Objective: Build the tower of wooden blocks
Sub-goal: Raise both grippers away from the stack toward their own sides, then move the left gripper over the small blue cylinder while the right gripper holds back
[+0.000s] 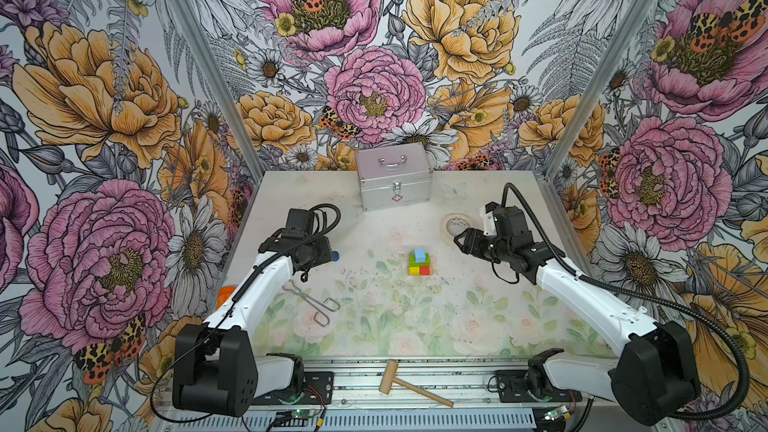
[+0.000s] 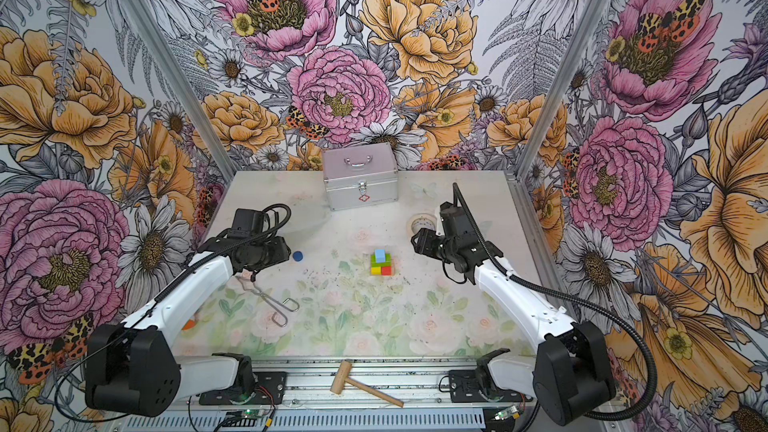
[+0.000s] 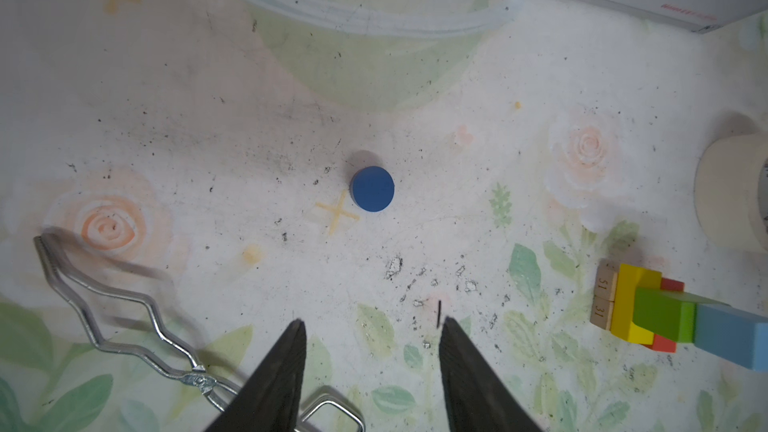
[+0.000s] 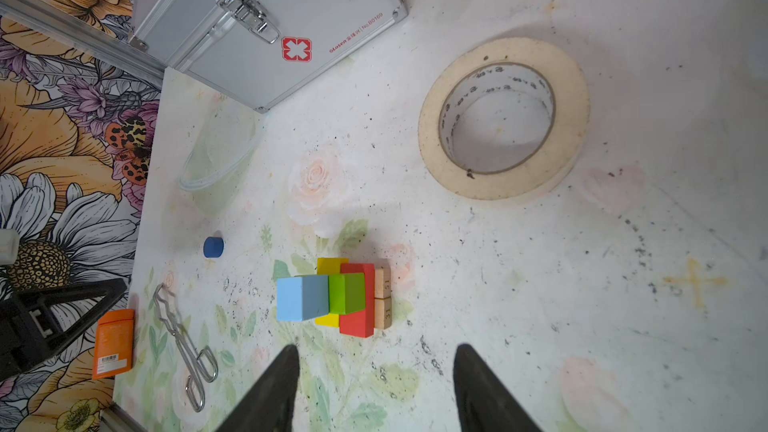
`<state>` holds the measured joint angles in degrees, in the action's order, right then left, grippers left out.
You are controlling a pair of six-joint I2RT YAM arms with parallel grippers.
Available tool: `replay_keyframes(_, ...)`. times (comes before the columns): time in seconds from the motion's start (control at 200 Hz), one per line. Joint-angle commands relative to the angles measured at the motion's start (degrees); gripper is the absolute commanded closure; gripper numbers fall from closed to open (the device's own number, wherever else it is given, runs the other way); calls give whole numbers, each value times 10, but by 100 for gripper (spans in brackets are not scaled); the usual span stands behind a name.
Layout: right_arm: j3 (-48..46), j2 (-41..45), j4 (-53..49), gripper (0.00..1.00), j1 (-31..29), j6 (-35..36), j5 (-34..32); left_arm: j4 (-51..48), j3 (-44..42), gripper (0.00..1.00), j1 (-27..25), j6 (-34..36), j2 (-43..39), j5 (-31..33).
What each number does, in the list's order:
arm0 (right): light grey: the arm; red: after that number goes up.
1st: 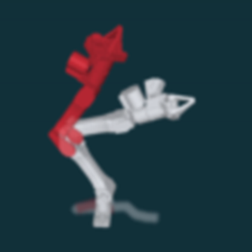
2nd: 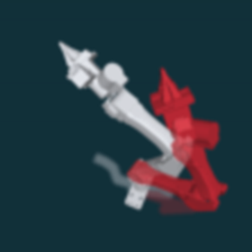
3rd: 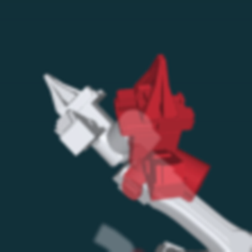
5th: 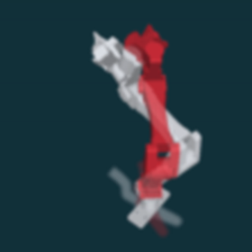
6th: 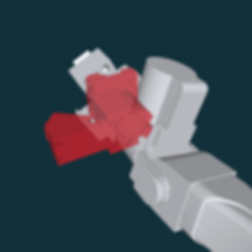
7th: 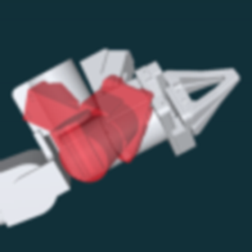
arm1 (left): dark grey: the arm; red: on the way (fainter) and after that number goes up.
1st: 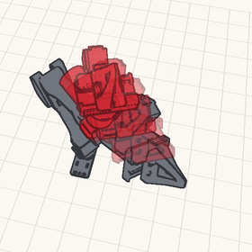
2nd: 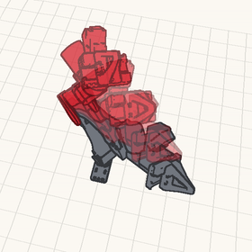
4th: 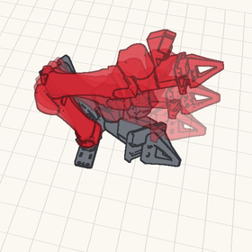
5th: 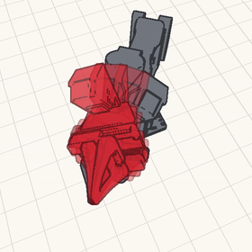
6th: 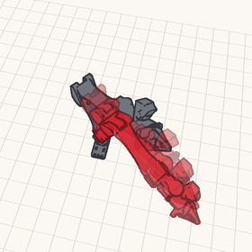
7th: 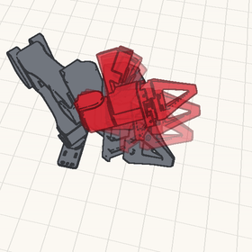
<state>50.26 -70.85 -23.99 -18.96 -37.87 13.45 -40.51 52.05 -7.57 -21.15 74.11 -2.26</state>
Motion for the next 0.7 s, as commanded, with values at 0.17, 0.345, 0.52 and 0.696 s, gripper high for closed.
replay_keyframes(0.17, -12, 13, 2, 37, 14, 9, -4, 11, 23, 40, 6, 10, 75, 9)
replay_keyframes(0.345, -16, 18, 2, 37, 25, 9, -3, 11, 58, 37, 9, 21, 136, 4)
replay_keyframes(0.52, -23, 30, 1, 37, 34, 7, 2, 11, 96, 36, 8, 25, 190, -2)
replay_keyframes(0.696, -34, 50, -5, 37, 41, 7, -2, 11, 122, 37, 2, 27, 235, 1)
